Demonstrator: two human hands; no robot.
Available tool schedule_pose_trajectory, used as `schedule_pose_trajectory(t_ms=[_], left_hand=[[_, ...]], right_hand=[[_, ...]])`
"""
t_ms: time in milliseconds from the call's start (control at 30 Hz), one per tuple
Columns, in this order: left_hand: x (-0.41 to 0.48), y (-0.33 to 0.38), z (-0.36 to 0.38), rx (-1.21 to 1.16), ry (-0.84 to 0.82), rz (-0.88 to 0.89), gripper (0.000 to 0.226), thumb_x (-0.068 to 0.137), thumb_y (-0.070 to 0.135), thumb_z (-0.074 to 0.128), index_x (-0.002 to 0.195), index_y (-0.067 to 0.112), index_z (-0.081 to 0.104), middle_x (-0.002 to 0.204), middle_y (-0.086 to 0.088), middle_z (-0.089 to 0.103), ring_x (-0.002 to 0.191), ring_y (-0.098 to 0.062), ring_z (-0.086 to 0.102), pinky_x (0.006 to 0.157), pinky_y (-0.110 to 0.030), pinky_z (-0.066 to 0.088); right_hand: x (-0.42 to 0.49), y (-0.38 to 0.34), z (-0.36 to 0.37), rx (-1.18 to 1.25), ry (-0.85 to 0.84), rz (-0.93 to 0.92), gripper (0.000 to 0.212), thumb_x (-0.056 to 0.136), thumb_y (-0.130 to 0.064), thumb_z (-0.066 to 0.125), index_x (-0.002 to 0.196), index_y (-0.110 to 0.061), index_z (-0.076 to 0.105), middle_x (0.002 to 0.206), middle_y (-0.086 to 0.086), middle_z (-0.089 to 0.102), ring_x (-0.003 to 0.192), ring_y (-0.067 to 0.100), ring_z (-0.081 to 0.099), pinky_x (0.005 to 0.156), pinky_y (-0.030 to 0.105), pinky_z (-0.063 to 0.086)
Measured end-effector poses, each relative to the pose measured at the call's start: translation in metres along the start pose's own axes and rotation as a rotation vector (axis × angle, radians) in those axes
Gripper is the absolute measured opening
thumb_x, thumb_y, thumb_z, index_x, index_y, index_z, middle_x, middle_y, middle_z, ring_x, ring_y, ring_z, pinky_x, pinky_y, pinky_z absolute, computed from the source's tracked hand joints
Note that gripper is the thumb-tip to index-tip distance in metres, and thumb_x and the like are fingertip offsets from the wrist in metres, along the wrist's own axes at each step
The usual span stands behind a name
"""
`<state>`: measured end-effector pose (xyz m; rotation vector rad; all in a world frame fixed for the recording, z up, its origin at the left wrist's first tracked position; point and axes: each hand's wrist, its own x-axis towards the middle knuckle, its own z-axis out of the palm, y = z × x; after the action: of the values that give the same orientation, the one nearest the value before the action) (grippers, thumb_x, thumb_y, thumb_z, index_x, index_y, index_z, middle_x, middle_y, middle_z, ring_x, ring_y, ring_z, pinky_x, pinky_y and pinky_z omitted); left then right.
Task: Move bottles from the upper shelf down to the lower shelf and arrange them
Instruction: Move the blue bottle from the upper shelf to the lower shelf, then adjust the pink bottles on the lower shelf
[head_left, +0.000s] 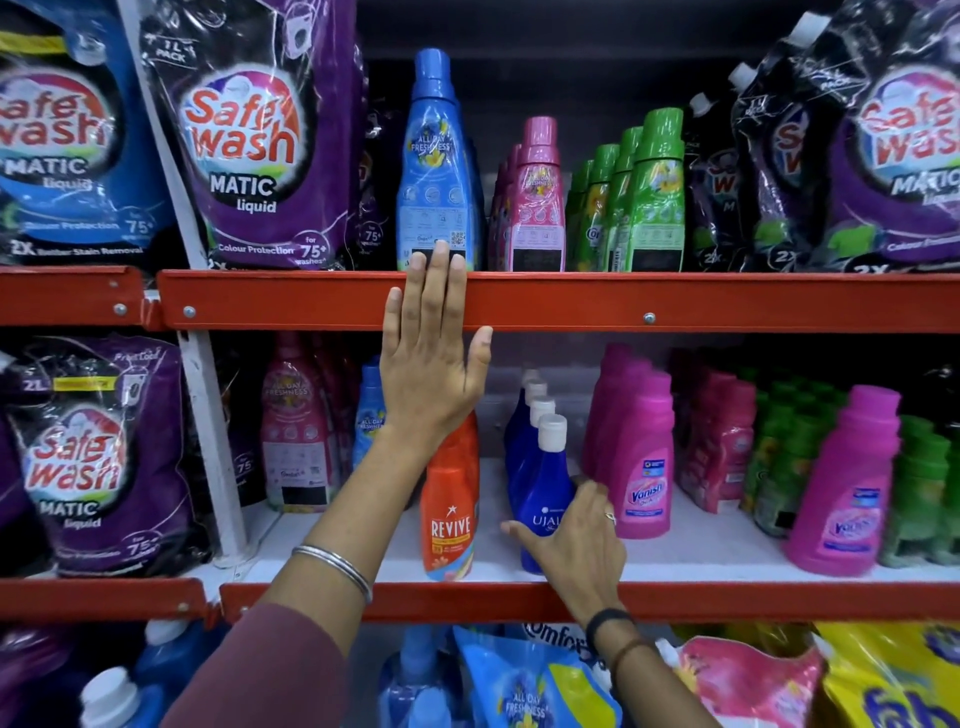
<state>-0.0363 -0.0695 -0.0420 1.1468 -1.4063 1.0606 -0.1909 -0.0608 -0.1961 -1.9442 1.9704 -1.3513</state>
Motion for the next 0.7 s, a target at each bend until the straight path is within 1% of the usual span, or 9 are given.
schedule_pose_trajectory(t_ms=[133,233,333,367,433,533,600,700], left_hand=[[0.001,0.007,-0.004,-0.023,-0.02,-0.024,0.063,0.095,0.035,0.035,0.149,0.01,0.015,0.158,-0.011,0.019,0.148,-0.019,0.004,0.121,-0.037,-0.002],[0.004,0.018,-0.006,-0.008,-0.027,-0.046,0.062,0.097,0.037,0.032,0.149,0.008,0.018,0.159,-0.01,0.019,0.147,-0.024,0.008,0.12,-0.038,-0.006],[0.012,0.032,-0.005,-0.034,-0.046,-0.001,0.062,0.097,0.039,0.031,0.15,0.009,0.016,0.159,-0.009,0.017,0.148,-0.023,0.008,0.12,-0.038,-0.007],[0.016,0.037,-0.004,-0.054,-0.05,0.012,0.062,0.098,0.039,0.03,0.15,0.009,0.015,0.159,-0.009,0.016,0.148,-0.023,0.008,0.12,-0.038,-0.006],[0.02,0.046,0.0,-0.07,-0.06,0.011,0.063,0.098,0.04,0.029,0.151,0.01,0.013,0.16,-0.009,0.015,0.148,-0.024,0.006,0.119,-0.039,-0.007],[0.02,0.051,0.006,-0.02,-0.067,-0.012,0.062,0.099,0.042,0.025,0.151,0.01,0.011,0.16,-0.011,0.014,0.148,-0.025,0.006,0.119,-0.039,-0.008],[0.019,0.051,0.009,-0.002,-0.073,-0.014,0.063,0.1,0.043,0.023,0.151,0.009,0.01,0.16,-0.011,0.014,0.148,-0.026,0.007,0.119,-0.041,-0.005],[0.018,0.05,0.01,0.01,-0.07,-0.013,0.063,0.1,0.044,0.023,0.151,0.009,0.01,0.16,-0.011,0.014,0.148,-0.026,0.006,0.119,-0.04,-0.005]], right_hand=[[-0.002,0.007,-0.006,-0.005,-0.001,-0.043,0.091,0.059,-0.074,0.066,0.12,-0.012,0.04,0.118,0.007,0.051,0.109,0.028,0.056,0.07,0.038,0.049],[0.003,0.02,-0.023,0.053,0.105,-0.04,0.089,0.064,-0.075,0.06,0.121,-0.009,0.044,0.118,0.011,0.054,0.107,0.03,0.057,0.073,0.038,0.049],[0.018,0.043,-0.051,0.166,0.305,-0.026,0.075,0.07,-0.065,0.063,0.119,-0.011,0.047,0.114,0.01,0.056,0.098,0.024,0.056,0.074,0.037,0.05],[0.025,0.054,-0.062,0.199,0.388,-0.014,0.068,0.073,-0.06,0.065,0.117,-0.011,0.048,0.113,0.01,0.056,0.098,0.024,0.055,0.076,0.038,0.049],[0.04,0.079,-0.085,0.232,0.556,0.022,0.06,0.076,-0.052,0.068,0.114,-0.009,0.051,0.113,0.014,0.056,0.104,0.03,0.054,0.082,0.04,0.046],[0.061,0.12,-0.114,0.19,0.747,0.107,0.055,0.078,-0.042,0.068,0.117,-0.008,0.049,0.117,0.021,0.053,0.111,0.037,0.049,0.09,0.043,0.039],[0.071,0.147,-0.127,0.151,0.761,0.204,0.064,0.077,-0.036,0.072,0.125,-0.007,0.042,0.126,0.024,0.047,0.116,0.04,0.045,0.094,0.049,0.039],[0.081,0.174,-0.137,0.143,0.605,0.329,0.082,0.074,-0.032,0.075,0.135,-0.001,0.031,0.135,0.027,0.038,0.122,0.044,0.041,0.094,0.054,0.04]])
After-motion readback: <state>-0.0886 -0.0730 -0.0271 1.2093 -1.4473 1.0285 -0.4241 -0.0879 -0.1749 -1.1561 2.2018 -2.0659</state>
